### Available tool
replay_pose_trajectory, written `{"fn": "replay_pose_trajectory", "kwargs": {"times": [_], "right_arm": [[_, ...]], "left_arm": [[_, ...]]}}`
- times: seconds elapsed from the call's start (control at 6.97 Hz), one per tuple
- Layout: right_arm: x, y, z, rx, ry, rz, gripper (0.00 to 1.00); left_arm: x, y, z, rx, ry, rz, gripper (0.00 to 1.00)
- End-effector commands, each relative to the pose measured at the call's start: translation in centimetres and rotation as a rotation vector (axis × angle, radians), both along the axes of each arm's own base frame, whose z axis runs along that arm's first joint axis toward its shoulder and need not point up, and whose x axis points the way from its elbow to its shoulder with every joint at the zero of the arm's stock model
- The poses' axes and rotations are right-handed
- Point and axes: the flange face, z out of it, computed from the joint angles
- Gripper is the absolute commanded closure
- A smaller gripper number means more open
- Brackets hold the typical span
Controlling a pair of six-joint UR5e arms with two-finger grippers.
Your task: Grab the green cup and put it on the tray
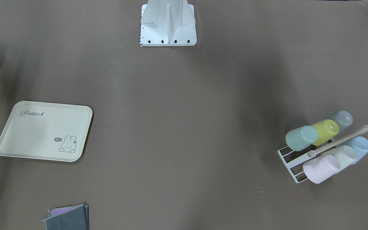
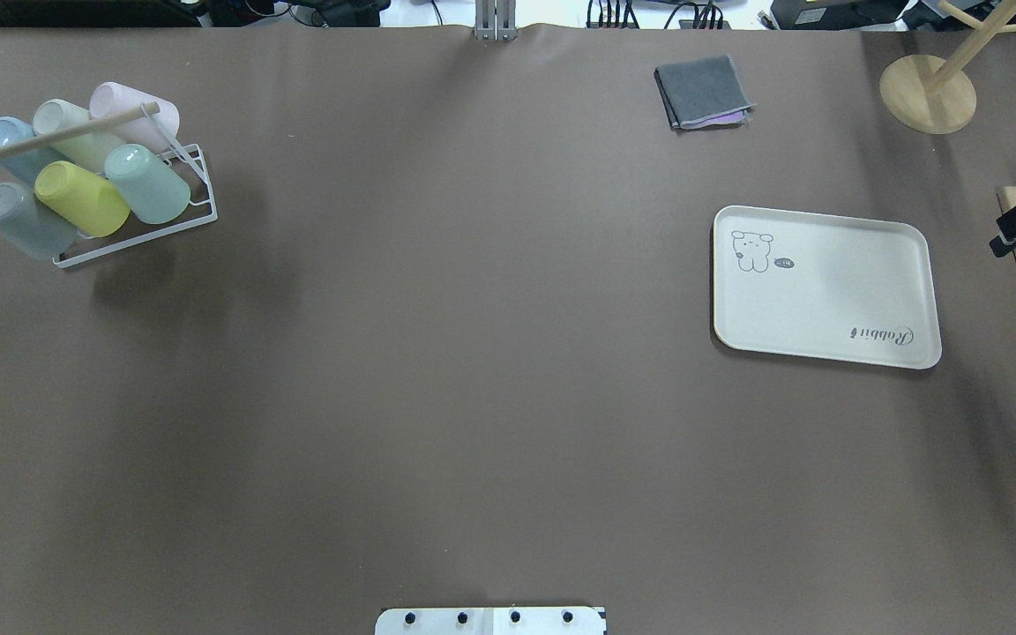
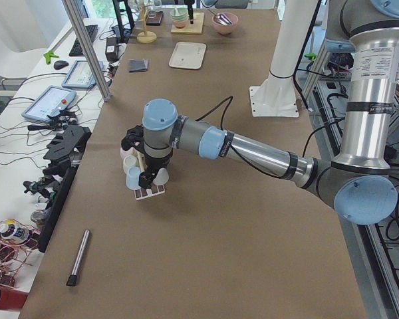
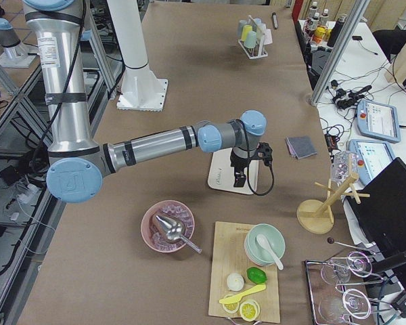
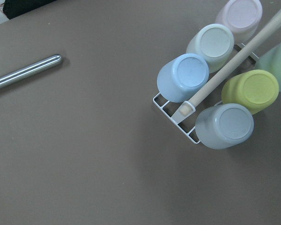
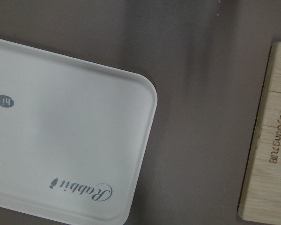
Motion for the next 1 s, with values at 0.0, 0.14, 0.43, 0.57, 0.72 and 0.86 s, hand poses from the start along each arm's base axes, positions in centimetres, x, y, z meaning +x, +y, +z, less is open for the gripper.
{"fn": "replay_pose_trajectory", "kwargs": {"times": [0.0,0.14,0.43,0.57,0.72,0.86], "right_arm": [[-3.9,0.3,0.0,-0.055,0.026,0.001,0.0],[-3.9,0.1,0.4,-0.062,0.03,0.002,0.0],[-4.0,0.0,2.3,-0.135,0.05,0.045,0.0],[-4.3,-0.7,2.9,-0.162,0.053,0.055,0.01],[-4.5,-0.9,3.6,-0.177,0.053,0.054,0.09],[-5.2,-1.5,4.3,-0.192,0.031,0.044,0.1]], "left_arm": [[3.0,-0.4,-2.2,0.091,-0.057,0.04,0.02],[4.9,-0.2,-4.2,0.145,-0.116,0.056,0.02],[5.2,0.2,-7.5,0.217,-0.122,0.053,0.01],[5.5,-0.6,-9.0,0.245,-0.124,0.052,0.02],[5.8,-0.8,-9.6,0.259,-0.118,0.058,0.02],[6.3,-1.0,-10.2,0.274,-0.123,0.064,0.02]]}}
